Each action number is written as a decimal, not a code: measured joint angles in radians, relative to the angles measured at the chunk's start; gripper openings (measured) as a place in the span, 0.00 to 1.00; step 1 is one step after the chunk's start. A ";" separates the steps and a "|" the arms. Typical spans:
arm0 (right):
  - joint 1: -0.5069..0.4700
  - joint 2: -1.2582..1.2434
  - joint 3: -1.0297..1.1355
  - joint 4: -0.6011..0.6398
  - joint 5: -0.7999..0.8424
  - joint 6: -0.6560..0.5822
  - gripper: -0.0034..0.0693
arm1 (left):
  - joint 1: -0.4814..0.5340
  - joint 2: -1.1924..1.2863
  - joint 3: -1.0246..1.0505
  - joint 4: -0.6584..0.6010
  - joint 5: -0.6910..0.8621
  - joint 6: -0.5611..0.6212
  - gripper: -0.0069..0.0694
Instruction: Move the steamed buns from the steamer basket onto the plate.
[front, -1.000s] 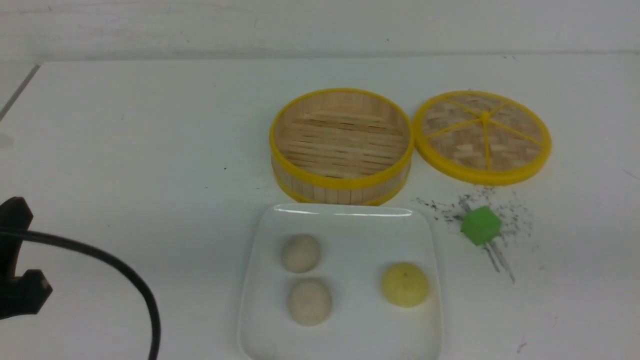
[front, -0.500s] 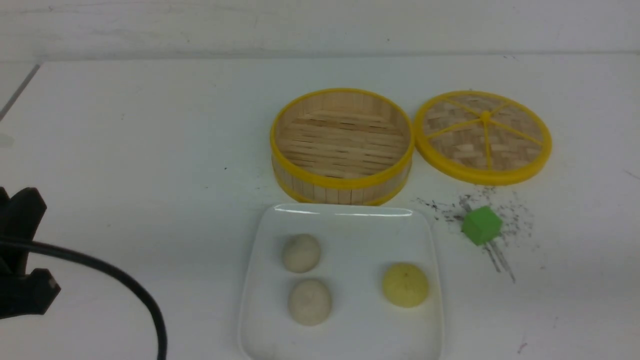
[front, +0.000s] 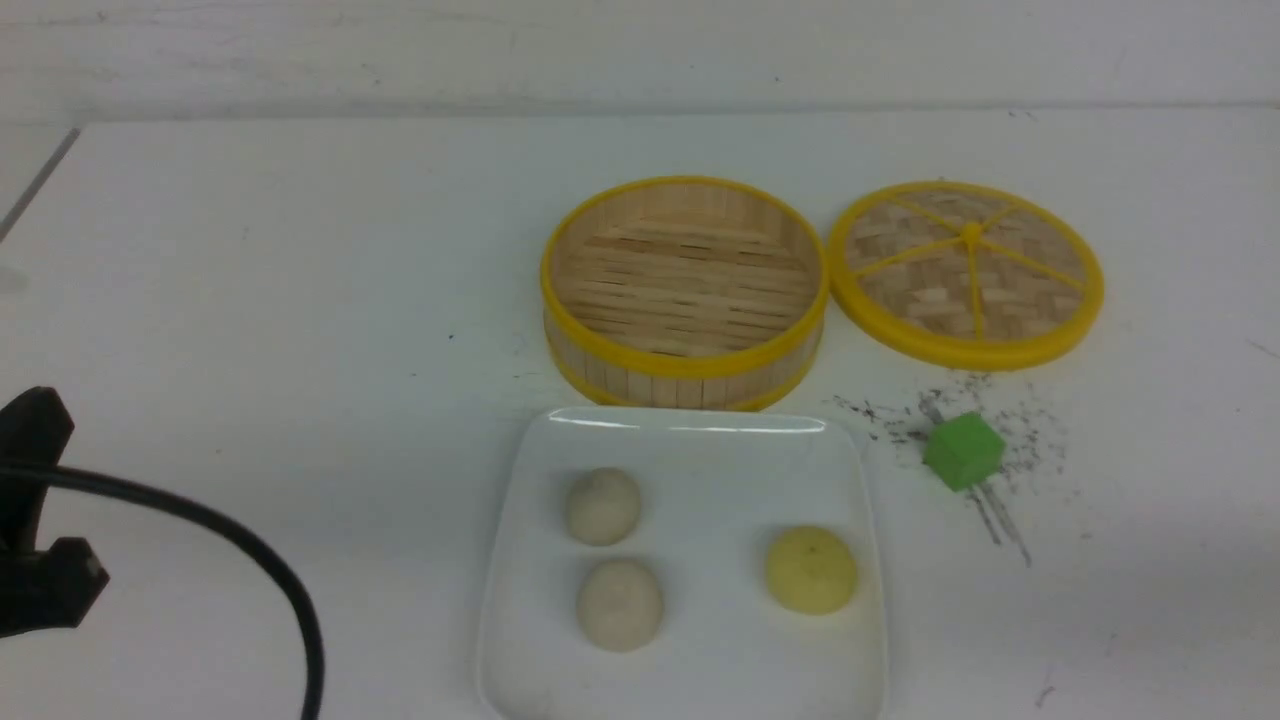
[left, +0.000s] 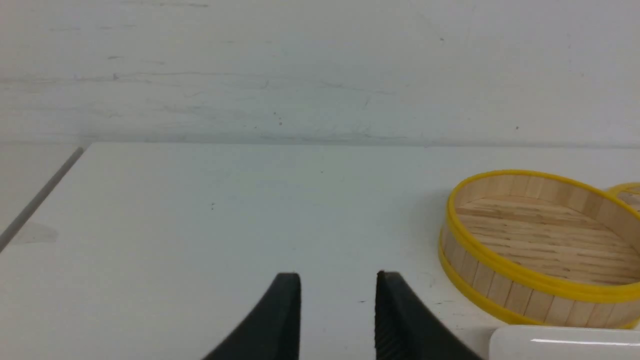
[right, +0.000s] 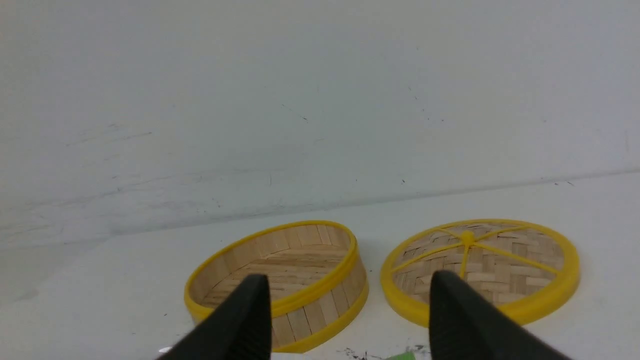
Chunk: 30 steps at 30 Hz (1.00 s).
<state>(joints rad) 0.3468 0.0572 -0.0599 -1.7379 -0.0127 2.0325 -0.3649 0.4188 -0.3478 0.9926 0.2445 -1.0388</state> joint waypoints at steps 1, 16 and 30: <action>0.000 0.000 0.000 0.000 0.000 0.000 0.62 | 0.000 0.000 0.000 0.000 0.005 0.000 0.41; 0.000 0.000 0.004 0.000 -0.012 0.000 0.43 | 0.000 0.000 0.000 -0.004 0.139 0.000 0.41; 0.000 0.000 0.004 0.000 -0.013 0.000 0.34 | 0.000 0.000 0.000 -0.019 0.389 -0.001 0.41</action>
<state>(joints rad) 0.3468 0.0572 -0.0561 -1.7379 -0.0254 2.0325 -0.3649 0.4188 -0.3478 0.9736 0.6333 -1.0396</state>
